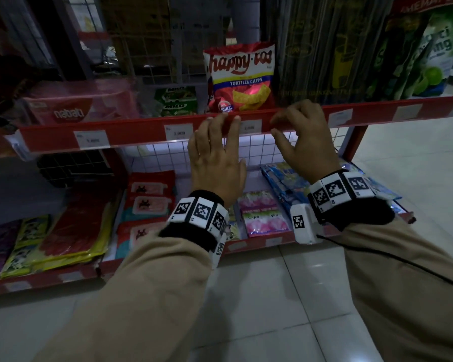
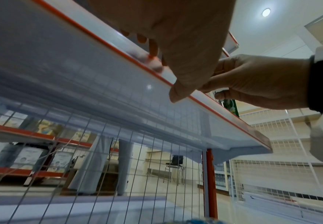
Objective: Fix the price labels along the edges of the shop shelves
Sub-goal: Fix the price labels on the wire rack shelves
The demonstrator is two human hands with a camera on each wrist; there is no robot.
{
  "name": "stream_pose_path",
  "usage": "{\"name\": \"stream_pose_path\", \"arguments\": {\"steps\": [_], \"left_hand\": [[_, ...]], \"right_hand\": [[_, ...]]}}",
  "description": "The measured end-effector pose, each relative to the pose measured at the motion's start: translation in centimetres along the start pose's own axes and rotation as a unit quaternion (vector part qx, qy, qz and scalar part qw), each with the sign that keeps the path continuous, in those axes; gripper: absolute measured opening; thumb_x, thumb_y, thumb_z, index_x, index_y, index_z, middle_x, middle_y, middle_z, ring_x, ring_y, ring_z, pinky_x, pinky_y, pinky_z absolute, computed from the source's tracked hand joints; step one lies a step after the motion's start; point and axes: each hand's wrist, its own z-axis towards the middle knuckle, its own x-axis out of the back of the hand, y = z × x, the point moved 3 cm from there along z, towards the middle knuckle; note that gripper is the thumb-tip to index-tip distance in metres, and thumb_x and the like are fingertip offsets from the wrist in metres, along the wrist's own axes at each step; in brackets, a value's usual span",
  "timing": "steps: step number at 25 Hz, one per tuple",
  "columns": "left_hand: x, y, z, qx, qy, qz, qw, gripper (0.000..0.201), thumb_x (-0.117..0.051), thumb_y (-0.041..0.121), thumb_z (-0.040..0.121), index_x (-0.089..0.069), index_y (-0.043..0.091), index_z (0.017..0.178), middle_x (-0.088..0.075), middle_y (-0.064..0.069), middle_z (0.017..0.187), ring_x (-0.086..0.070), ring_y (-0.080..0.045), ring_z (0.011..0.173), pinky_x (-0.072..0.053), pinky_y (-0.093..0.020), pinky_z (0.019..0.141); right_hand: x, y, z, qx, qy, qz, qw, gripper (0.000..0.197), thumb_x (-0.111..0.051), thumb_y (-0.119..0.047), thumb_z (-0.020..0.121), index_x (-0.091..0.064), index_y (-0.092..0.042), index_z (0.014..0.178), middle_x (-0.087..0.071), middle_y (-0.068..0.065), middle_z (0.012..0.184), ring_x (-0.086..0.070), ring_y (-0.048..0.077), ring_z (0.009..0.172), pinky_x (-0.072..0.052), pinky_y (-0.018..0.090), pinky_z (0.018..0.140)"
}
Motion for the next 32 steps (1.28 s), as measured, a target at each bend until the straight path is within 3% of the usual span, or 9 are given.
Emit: {"name": "stream_pose_path", "arguments": {"steps": [4, 6, 9, 13, 17, 22, 26, 28, 32], "left_hand": [[-3.4, 1.8, -4.0, -0.032, -0.044, -0.027, 0.998, 0.066, -0.061, 0.025, 0.078, -0.039, 0.019, 0.140, -0.026, -0.013, 0.152, -0.021, -0.034, 0.137, -0.022, -0.051, 0.108], [-5.9, 2.9, -6.4, -0.050, -0.131, -0.034, 0.990, 0.060, -0.055, 0.021, 0.081, -0.039, 0.019, 0.139, -0.029, -0.011, 0.149, -0.027, -0.033, 0.133, -0.026, -0.048, 0.104], [-10.1, 4.2, -10.3, -0.087, -0.269, -0.015, 0.959, 0.047, -0.045, 0.021, 0.087, -0.040, 0.019, 0.134, -0.044, -0.006, 0.135, -0.039, -0.029, 0.121, -0.030, -0.041, 0.097], [-13.9, 5.2, -15.1, -0.088, -0.371, -0.012, 0.924, 0.046, -0.039, 0.019, 0.096, -0.032, 0.013, 0.141, -0.038, -0.007, 0.141, -0.037, -0.029, 0.126, -0.029, -0.042, 0.103], [-14.5, 5.6, -17.0, -0.066, -0.368, -0.014, 0.927, 0.056, -0.036, 0.020, 0.096, -0.018, 0.010, 0.148, -0.025, -0.008, 0.150, -0.028, -0.028, 0.134, -0.027, -0.041, 0.106], [-14.5, 5.4, -17.3, -0.071, -0.364, -0.014, 0.929, 0.063, -0.042, 0.025, 0.093, -0.016, 0.010, 0.149, -0.021, -0.008, 0.152, -0.025, -0.027, 0.136, -0.026, -0.041, 0.108], [-14.5, 5.5, -17.4, -0.062, -0.352, -0.017, 0.934, 0.064, -0.046, 0.028, 0.092, -0.019, 0.010, 0.147, -0.023, -0.009, 0.149, -0.024, -0.028, 0.134, -0.026, -0.040, 0.107], [-14.5, 5.6, -17.6, -0.056, -0.347, -0.013, 0.936, 0.065, -0.047, 0.029, 0.091, -0.020, 0.010, 0.147, -0.025, -0.009, 0.146, -0.027, -0.029, 0.129, -0.028, -0.039, 0.103], [-14.7, 5.4, -17.9, -0.057, -0.356, -0.012, 0.933, 0.069, -0.048, 0.032, 0.091, -0.016, 0.011, 0.148, -0.024, -0.010, 0.146, -0.030, -0.030, 0.126, -0.030, -0.039, 0.099]], "right_hand": [[-2.5, 2.8, -5.4, -0.029, -0.055, 0.030, 0.998, 0.013, -0.062, -0.009, 0.087, -0.065, -0.006, 0.099, -0.058, 0.013, 0.095, -0.055, 0.028, 0.090, -0.041, 0.029, 0.077], [-4.2, 4.4, -9.0, -0.060, -0.118, 0.026, 0.991, 0.014, -0.062, -0.007, 0.085, -0.066, -0.005, 0.099, -0.059, 0.014, 0.095, -0.056, 0.029, 0.087, -0.046, 0.036, 0.074], [-6.8, 6.4, -14.7, -0.108, -0.200, 0.028, 0.973, 0.013, -0.064, -0.006, 0.084, -0.067, -0.006, 0.097, -0.060, 0.013, 0.093, -0.058, 0.031, 0.087, -0.046, 0.037, 0.073], [-9.3, 7.6, -21.2, -0.127, -0.288, 0.014, 0.949, 0.020, -0.063, -0.003, 0.081, -0.070, -0.006, 0.100, -0.064, 0.015, 0.099, -0.060, 0.034, 0.094, -0.047, 0.037, 0.079], [-10.8, 8.2, -23.9, -0.124, -0.349, -0.023, 0.929, 0.036, -0.060, -0.008, 0.082, -0.063, -0.010, 0.118, -0.059, 0.012, 0.118, -0.051, 0.031, 0.113, -0.043, 0.038, 0.094], [-10.7, 7.5, -24.4, -0.059, -0.273, -0.038, 0.959, 0.044, -0.063, 0.000, 0.075, -0.060, 0.000, 0.120, -0.060, 0.021, 0.115, -0.057, 0.039, 0.102, -0.049, 0.043, 0.087], [-10.9, 7.6, -25.2, -0.068, -0.286, -0.071, 0.953, 0.063, -0.060, -0.005, 0.080, -0.043, -0.005, 0.140, -0.056, 0.019, 0.122, -0.054, 0.037, 0.104, -0.047, 0.046, 0.087], [-11.2, 7.9, -24.6, -0.078, -0.279, -0.076, 0.954, 0.059, -0.058, -0.006, 0.082, -0.044, -0.006, 0.139, -0.056, 0.019, 0.121, -0.054, 0.038, 0.102, -0.047, 0.047, 0.084], [-11.4, 7.8, -25.0, -0.051, -0.258, -0.072, 0.962, 0.044, -0.062, -0.004, 0.077, -0.059, -0.002, 0.121, -0.060, 0.019, 0.114, -0.057, 0.039, 0.097, -0.049, 0.045, 0.080]]}}
